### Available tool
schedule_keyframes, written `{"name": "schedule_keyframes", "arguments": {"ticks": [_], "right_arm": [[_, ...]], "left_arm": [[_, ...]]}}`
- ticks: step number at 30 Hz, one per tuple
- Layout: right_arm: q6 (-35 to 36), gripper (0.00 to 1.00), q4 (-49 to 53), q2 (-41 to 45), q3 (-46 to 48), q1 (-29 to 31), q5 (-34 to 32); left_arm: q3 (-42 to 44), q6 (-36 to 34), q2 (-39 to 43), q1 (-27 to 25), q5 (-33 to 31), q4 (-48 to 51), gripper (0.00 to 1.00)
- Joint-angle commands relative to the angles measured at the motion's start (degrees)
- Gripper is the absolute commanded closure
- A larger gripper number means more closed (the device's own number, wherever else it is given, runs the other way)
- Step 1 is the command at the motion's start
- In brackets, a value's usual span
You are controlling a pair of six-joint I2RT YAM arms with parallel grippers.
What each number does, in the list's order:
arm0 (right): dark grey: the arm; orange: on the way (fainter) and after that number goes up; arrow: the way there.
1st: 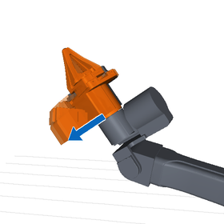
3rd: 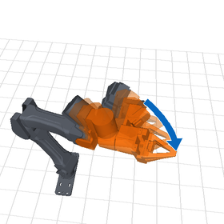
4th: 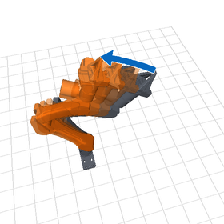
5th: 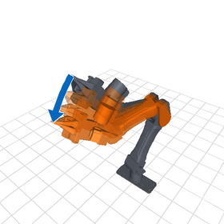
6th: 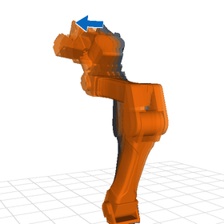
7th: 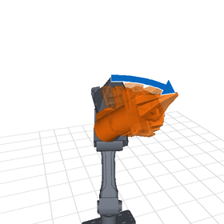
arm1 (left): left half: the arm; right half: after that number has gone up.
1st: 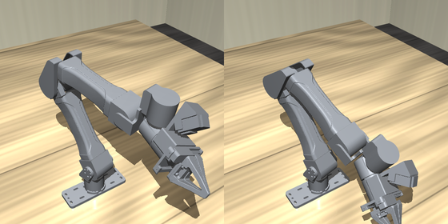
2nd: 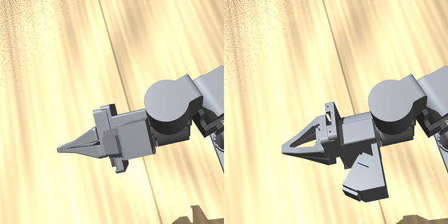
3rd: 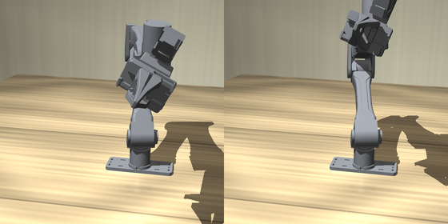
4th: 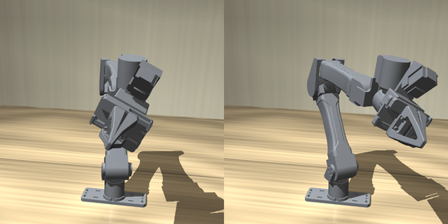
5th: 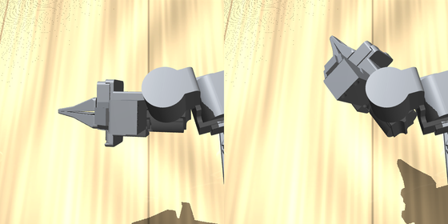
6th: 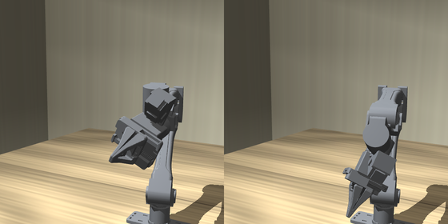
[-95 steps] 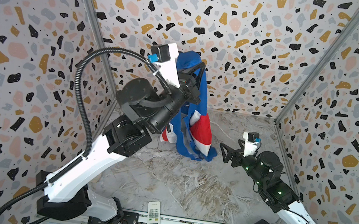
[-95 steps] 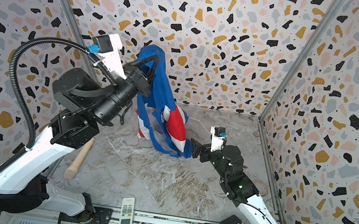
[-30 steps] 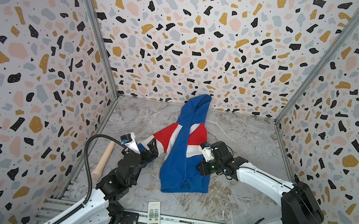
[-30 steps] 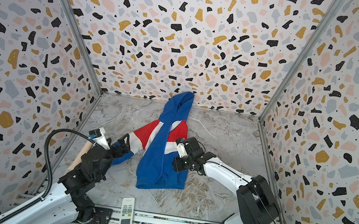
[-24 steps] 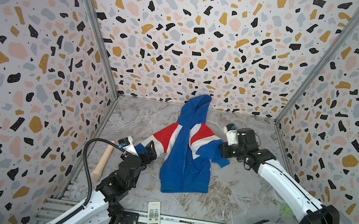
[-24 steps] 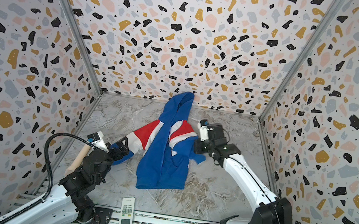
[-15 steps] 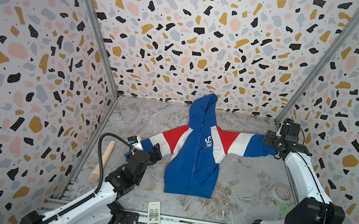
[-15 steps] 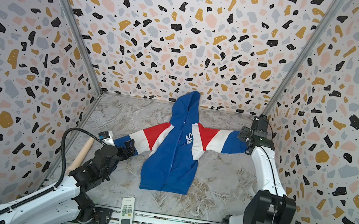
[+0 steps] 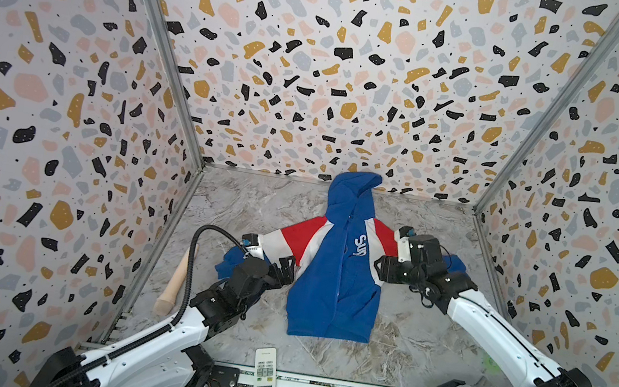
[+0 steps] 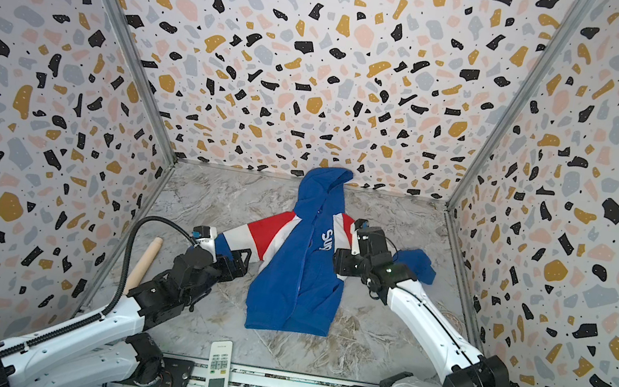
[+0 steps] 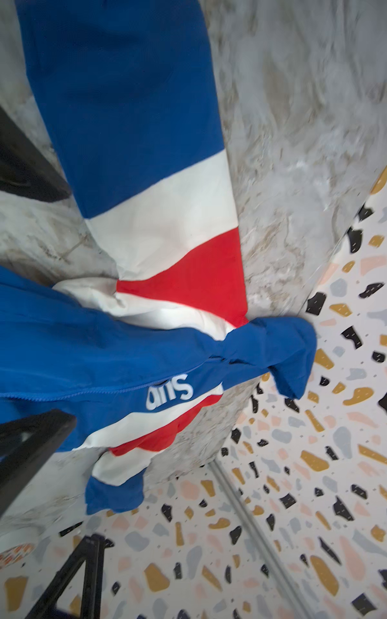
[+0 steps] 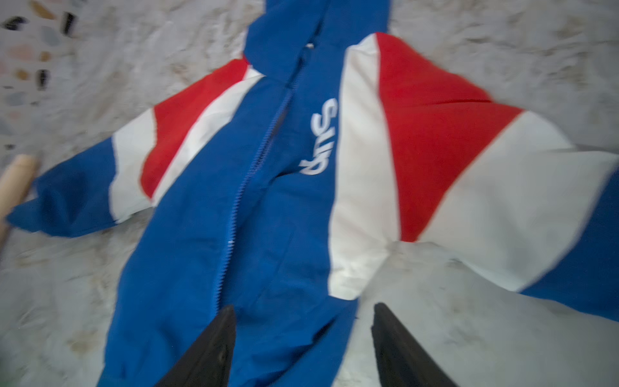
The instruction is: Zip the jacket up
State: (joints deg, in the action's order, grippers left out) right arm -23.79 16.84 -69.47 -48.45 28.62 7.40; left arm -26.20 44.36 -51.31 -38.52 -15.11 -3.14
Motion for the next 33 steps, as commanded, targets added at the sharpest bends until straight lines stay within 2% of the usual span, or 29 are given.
{"name": "schedule_keyframes", "arguments": {"ticks": [1,4,14,25,27,32,33], "right_arm": [[-7.81,0.36,-14.65,1.79,7.62,0.91,12.48],[-8.64,0.35,-20.24,-2.58,8.71,2.75,18.58],[-7.05,0.36,-23.97,-17.17,4.97,9.07,21.08],[-7.58,0.37,-24.49,-20.62,4.59,13.01,21.83],[-8.16,0.42,-25.26,-20.75,4.65,13.45,22.68],[-11.69,0.84,-29.81,-23.40,4.05,14.83,25.69],[-12.33,0.89,-30.61,-24.18,3.62,15.13,26.22]], "left_arm": [[-1.58,0.15,-1.87,-2.54,2.79,-3.36,0.02],[-1.40,0.36,-3.17,-2.70,3.42,-3.81,0.02],[2.41,-2.17,2.52,-2.70,4.00,-3.60,0.00],[5.69,-3.41,8.03,-2.70,5.80,2.22,0.00],[6.22,-3.40,8.79,-2.70,7.36,2.50,0.00],[8.38,-2.97,10.72,-2.70,9.44,1.66,0.00],[8.62,-2.97,11.02,-2.70,9.57,1.51,0.00]]}}
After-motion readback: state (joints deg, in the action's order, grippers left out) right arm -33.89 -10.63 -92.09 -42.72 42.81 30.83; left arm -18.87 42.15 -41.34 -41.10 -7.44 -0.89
